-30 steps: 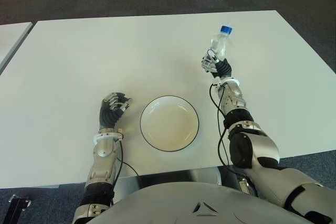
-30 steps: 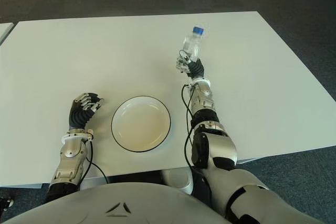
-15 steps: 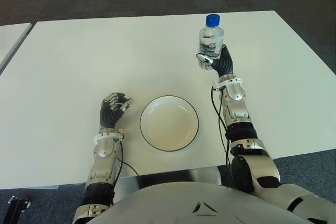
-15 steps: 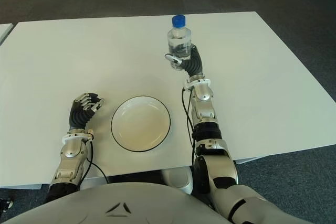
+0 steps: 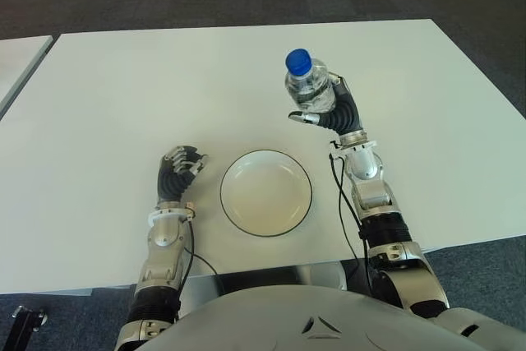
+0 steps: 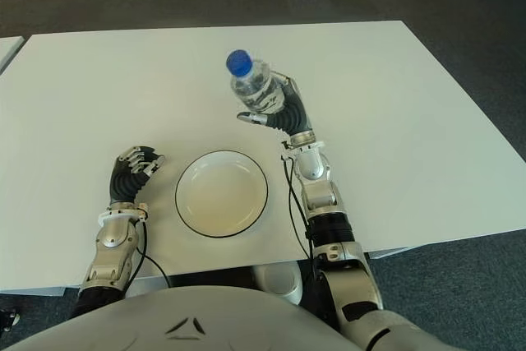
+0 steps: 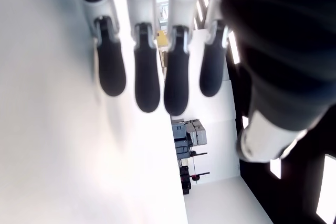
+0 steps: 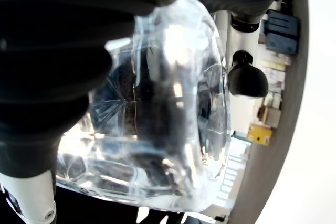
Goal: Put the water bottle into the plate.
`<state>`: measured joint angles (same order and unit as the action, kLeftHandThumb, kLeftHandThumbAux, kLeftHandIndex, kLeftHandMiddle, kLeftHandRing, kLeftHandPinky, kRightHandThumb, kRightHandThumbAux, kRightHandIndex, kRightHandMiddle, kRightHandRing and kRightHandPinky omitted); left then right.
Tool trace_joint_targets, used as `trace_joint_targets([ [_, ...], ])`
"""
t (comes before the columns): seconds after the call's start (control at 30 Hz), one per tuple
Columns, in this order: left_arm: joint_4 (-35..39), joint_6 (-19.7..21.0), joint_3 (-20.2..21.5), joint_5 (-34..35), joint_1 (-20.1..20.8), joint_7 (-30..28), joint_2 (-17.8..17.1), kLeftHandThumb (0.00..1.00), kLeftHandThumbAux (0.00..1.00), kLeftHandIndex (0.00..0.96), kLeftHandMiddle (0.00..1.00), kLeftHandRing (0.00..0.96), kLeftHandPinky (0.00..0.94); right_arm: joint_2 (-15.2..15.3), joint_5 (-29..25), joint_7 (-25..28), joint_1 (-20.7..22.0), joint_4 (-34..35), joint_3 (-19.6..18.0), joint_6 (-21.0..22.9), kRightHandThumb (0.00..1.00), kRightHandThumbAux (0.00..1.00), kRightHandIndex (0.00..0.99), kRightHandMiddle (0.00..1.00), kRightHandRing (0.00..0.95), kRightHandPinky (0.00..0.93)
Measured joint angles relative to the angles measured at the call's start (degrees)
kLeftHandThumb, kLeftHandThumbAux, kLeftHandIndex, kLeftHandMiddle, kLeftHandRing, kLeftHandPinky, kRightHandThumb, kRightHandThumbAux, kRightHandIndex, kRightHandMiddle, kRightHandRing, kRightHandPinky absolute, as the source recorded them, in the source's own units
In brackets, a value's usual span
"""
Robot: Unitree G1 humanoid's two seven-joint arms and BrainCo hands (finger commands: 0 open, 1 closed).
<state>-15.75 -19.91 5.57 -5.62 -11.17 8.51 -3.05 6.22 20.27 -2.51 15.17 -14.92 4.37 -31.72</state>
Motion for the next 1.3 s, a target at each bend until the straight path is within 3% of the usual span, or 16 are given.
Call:
trace_joint_targets([
  [0.17, 0.08, -0.04, -0.02, 0.12, -0.09, 0.00, 0.19, 0.705, 0.718, 0.429, 0.498, 0.490, 0.479, 2.11, 5.22, -1.01, -1.41, 3.40, 2.96, -0.83, 0.708, 0.720, 0.438, 0.896, 0.884, 0.879],
  [0.33, 0.07, -0.23, -0.03, 0.12, -0.23, 0.00, 0.35, 0.706, 0.718, 0.428, 0.499, 0.494, 0.481, 4.05, 7.06, -0.32, -1.58, 4.31, 4.95, -0.93, 0.709, 0.719, 0.438, 0.904, 0.891, 0.889],
  [0.63, -0.48, -1.68, -0.04, 0.11, -0.46, 0.00, 0.39, 0.705, 0.719, 0.428, 0.509, 0.501, 0.480, 10.38, 16.03, 2.59, -1.11, 3.09, 11.14, -0.61, 0.708, 0.718, 0.438, 0.921, 0.897, 0.895],
  [0.9, -0.50, -1.61, -0.02, 0.13, -0.49, 0.00, 0.39, 0.705, 0.718, 0.429, 0.506, 0.501, 0.484, 11.53, 20.53, 5.53, -1.91, 4.67, 14.78, 5.04, 0.709, 0.718, 0.439, 0.907, 0.885, 0.875],
  [1.3, -0.70, -1.80, 0.00, 0.04, -0.45, 0.00, 0.39, 0.705, 0.719, 0.428, 0.505, 0.502, 0.482, 11.90, 25.16, 20.33, -3.93, 13.66, 20.18, 21.33, 0.707, 0.718, 0.439, 0.797, 0.808, 0.814],
])
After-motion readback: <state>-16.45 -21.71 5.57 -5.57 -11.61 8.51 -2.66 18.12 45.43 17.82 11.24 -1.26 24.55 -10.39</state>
